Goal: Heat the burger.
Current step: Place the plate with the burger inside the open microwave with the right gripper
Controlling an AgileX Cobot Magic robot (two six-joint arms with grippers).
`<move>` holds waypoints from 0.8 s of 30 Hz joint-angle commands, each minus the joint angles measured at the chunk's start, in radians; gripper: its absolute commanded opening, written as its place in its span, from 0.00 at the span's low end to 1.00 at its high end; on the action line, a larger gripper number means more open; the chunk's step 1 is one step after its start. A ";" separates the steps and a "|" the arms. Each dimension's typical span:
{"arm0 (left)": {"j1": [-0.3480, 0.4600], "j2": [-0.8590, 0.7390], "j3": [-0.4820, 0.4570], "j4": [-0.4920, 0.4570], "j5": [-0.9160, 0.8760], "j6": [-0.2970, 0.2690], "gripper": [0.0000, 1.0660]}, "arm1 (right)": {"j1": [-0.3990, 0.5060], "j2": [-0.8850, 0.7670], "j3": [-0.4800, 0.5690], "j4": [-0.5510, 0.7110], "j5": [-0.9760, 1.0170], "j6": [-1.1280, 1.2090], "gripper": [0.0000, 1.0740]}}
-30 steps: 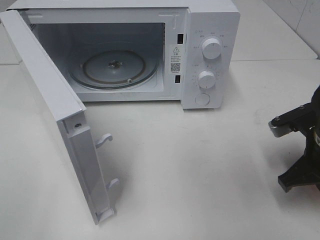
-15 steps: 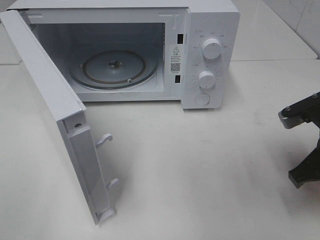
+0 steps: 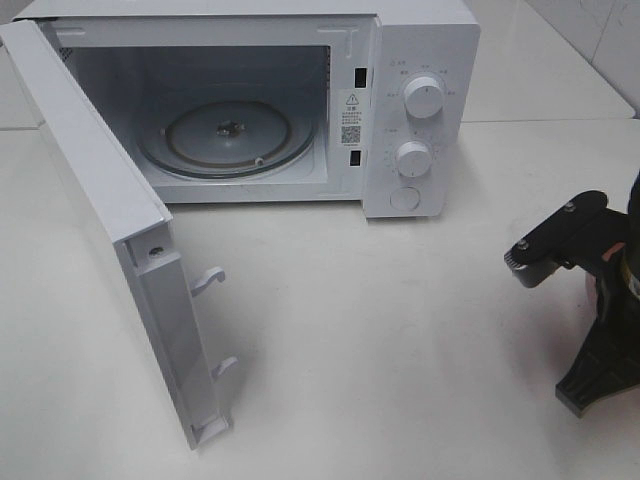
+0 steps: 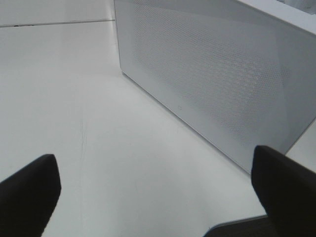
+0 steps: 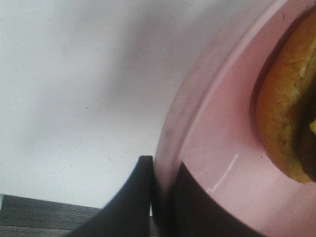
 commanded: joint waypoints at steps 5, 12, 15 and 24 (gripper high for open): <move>0.004 -0.002 0.001 -0.002 0.001 -0.005 0.92 | 0.143 -0.012 0.002 -0.076 0.026 -0.080 0.00; 0.004 -0.002 0.001 -0.002 0.001 -0.005 0.92 | 0.217 -0.012 0.002 -0.108 0.020 -0.121 0.00; 0.004 -0.002 0.001 -0.002 0.001 -0.005 0.92 | 0.251 -0.012 0.002 -0.110 0.002 -0.160 0.00; 0.004 -0.002 0.001 -0.002 0.001 -0.005 0.92 | 0.367 -0.012 0.002 -0.173 -0.027 -0.230 0.00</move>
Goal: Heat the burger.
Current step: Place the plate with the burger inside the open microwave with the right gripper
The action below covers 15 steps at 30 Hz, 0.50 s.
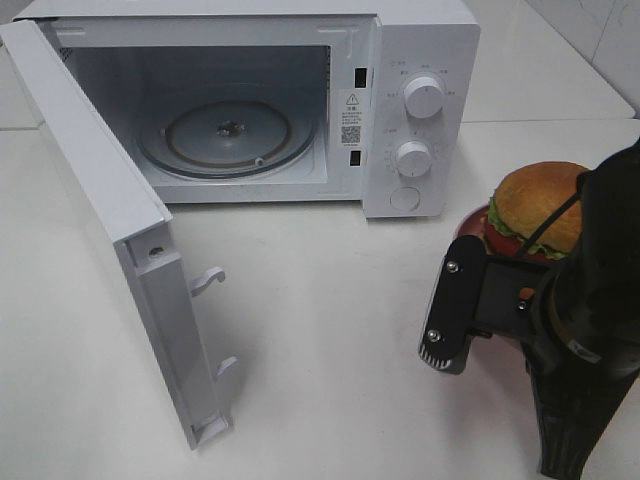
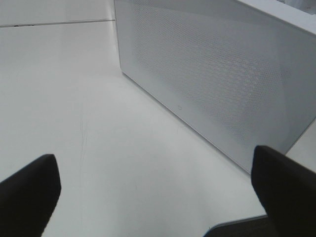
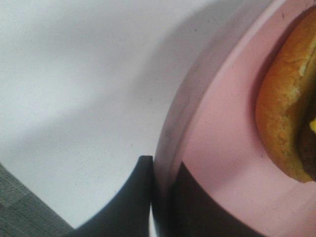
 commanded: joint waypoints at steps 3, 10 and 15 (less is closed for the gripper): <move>0.004 -0.002 0.001 -0.002 0.001 -0.005 0.92 | 0.058 -0.012 0.002 -0.076 0.001 -0.052 0.00; 0.004 -0.002 0.001 -0.002 0.001 -0.005 0.92 | 0.128 -0.012 0.002 -0.087 -0.071 -0.116 0.00; 0.004 -0.002 0.001 -0.002 0.001 -0.005 0.92 | 0.162 -0.012 0.002 -0.118 -0.116 -0.203 0.00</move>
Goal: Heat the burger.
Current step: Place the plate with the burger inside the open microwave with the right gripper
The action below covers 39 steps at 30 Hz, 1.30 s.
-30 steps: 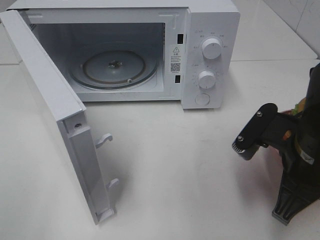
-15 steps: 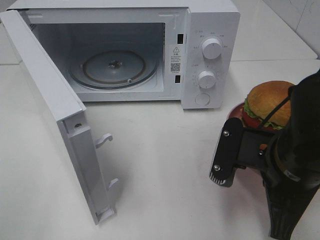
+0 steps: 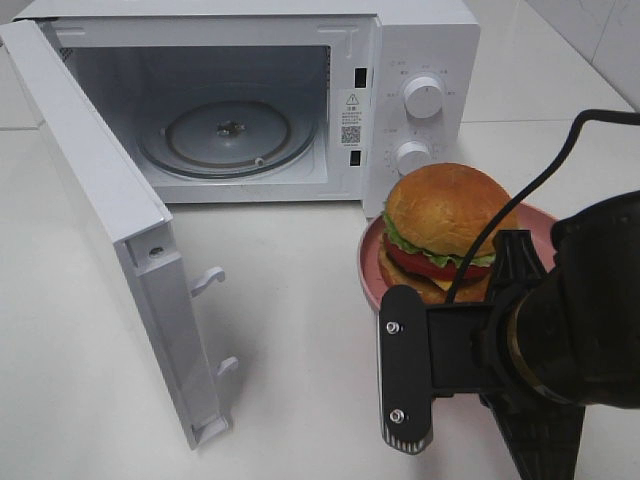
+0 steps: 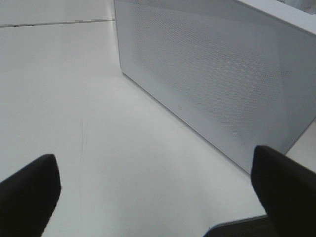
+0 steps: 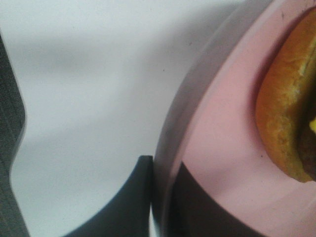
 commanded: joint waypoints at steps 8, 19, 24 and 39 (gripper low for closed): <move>0.004 -0.002 0.001 -0.002 0.001 -0.005 0.92 | 0.011 -0.012 -0.001 -0.087 -0.080 -0.144 0.00; 0.004 -0.002 0.001 -0.002 0.001 -0.005 0.92 | -0.017 -0.012 -0.001 -0.094 -0.196 -0.244 0.00; 0.004 -0.002 0.001 -0.002 0.001 -0.005 0.92 | -0.068 -0.013 -0.001 -0.091 -0.231 -0.365 0.00; 0.004 -0.002 0.001 -0.002 0.001 -0.005 0.92 | -0.242 -0.016 -0.120 0.194 -0.310 -0.968 0.00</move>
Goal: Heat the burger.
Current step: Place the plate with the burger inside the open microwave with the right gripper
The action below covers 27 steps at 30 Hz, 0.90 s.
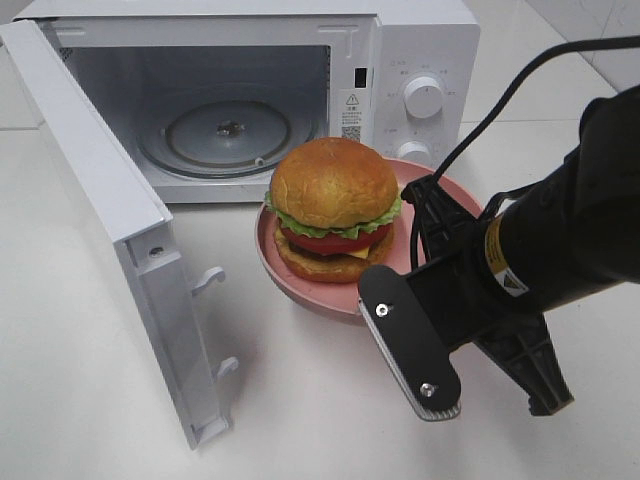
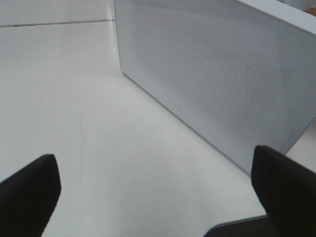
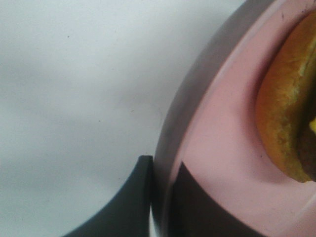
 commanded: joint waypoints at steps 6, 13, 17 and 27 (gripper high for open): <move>0.004 -0.002 0.001 -0.002 0.001 -0.005 0.92 | -0.125 -0.017 -0.080 0.254 -0.038 -0.465 0.00; 0.004 -0.002 0.001 -0.002 0.001 -0.005 0.92 | -0.200 -0.017 -0.114 0.382 -0.032 -0.700 0.00; 0.004 -0.002 0.001 -0.002 0.001 -0.005 0.92 | -0.221 -0.009 -0.137 0.391 -0.029 -0.730 0.00; 0.004 -0.002 0.001 -0.002 0.001 -0.005 0.92 | -0.217 0.072 -0.223 0.464 -0.023 -0.737 0.00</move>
